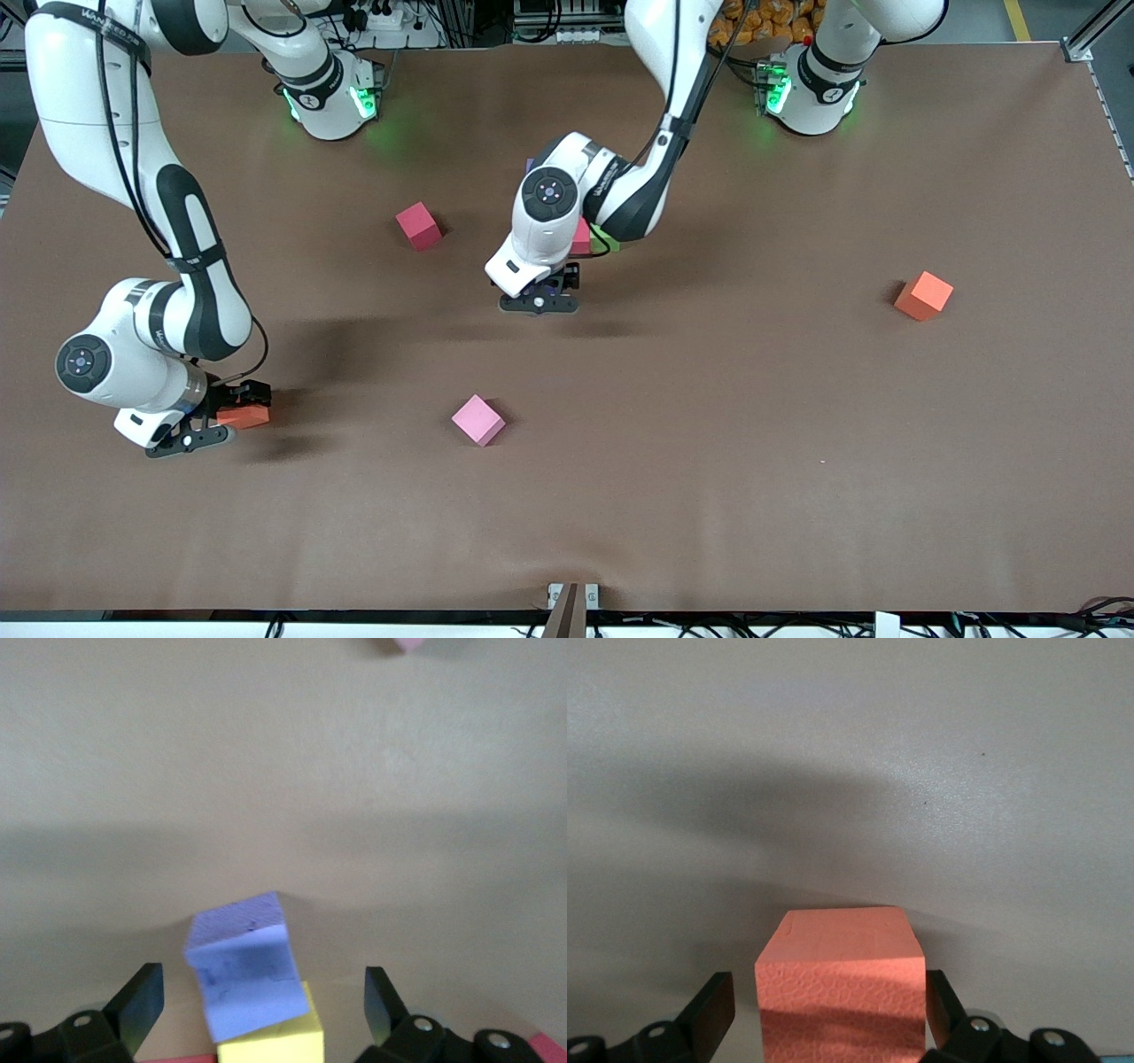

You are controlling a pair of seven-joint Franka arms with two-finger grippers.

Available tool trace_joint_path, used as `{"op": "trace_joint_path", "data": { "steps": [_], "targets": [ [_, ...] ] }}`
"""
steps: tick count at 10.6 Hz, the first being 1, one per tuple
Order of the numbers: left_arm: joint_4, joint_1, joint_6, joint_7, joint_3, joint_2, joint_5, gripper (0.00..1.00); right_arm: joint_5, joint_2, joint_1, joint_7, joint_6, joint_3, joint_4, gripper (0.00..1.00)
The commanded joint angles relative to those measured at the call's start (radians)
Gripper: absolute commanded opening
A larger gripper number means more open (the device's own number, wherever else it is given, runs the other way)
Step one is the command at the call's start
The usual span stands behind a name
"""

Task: Form number 2 with 11 blocks
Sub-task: 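Place purple below yellow with the left gripper while the right gripper grasps orange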

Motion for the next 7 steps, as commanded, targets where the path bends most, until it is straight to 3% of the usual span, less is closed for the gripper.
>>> {"op": "trace_joint_path", "data": {
  "steps": [1, 4, 5, 7],
  "targets": [
    [-0.009, -0.012, -0.111, 0.156, 0.117, -0.055, -0.024, 1.0, -0.006, 0.021, 0.006, -0.001, 0.004, -0.007, 0.025, 0.76],
    [-0.017, 0.006, -0.267, 0.196, 0.252, -0.098, -0.019, 1.0, -0.001, 0.021, 0.005, -0.003, 0.023, -0.007, 0.019, 0.49],
    [-0.033, 0.038, -0.322, 0.225, 0.258, -0.127, -0.008, 1.0, -0.001, 0.016, 0.006, -0.003, 0.021, -0.007, 0.019, 0.48],
    [-0.098, 0.091, -0.334, 0.305, 0.249, -0.226, 0.219, 1.0, -0.006, -0.051, 0.051, -0.001, 0.011, -0.007, 0.006, 0.49]
  ]
}}
